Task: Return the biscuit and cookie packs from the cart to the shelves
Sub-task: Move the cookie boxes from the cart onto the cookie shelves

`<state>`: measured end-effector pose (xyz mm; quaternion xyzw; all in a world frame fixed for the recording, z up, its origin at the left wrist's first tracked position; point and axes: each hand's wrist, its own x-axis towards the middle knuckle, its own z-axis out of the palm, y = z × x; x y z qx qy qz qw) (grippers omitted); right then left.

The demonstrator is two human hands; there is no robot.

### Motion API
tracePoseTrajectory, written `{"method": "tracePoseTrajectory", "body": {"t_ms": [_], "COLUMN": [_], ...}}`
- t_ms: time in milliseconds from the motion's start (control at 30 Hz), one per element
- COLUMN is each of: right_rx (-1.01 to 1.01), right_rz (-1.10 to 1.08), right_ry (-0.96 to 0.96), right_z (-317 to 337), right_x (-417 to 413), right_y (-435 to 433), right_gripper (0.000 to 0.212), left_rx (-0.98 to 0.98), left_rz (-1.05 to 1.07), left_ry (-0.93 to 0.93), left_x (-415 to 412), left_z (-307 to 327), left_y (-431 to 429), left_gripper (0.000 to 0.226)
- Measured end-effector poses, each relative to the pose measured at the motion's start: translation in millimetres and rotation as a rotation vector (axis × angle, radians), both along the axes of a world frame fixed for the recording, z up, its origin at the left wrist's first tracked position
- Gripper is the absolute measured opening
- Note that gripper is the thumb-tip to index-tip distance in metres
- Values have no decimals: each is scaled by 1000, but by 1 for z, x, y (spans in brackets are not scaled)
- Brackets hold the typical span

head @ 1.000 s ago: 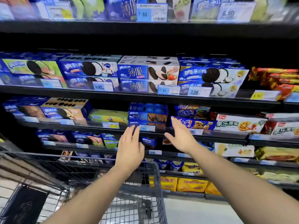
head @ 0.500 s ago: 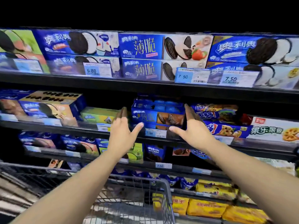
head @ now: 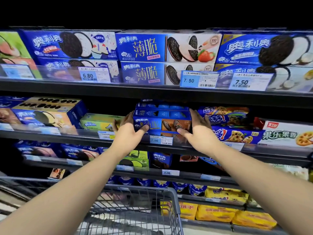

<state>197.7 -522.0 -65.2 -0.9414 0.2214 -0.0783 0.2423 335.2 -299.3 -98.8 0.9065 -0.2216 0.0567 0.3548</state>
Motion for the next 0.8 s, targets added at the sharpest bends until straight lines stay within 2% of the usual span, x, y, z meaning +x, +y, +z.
{"method": "tracePoseTrajectory", "body": {"t_ms": [267,333,400,467,600,800], "right_rx": [-41,-51,-101,-151,-264,-215], "right_rz": [13,-33,-62,-63,-65,-17], "right_ry": [8,-35,-65,-65,-47,20], "right_z": [5,7,10,12,19,35], "right_x": [-18,-28,-37,-46,-60,-57], "right_y": [13,22,32,44,79,146], "right_gripper": [94,93,88,79,64,74], "left_rx": [135,167,210,239,237,339], "left_rz": [-11,32,46,14,-26,-60], "left_ry": [13,32,24,10,29,17], "left_x": [-14,-23,-33,-43,-57,-62], "left_z": [16,24,27,26,31,56], "left_y": [10,18,30,48,93,175], "left_gripper": [82,75,53,43,57,56]}}
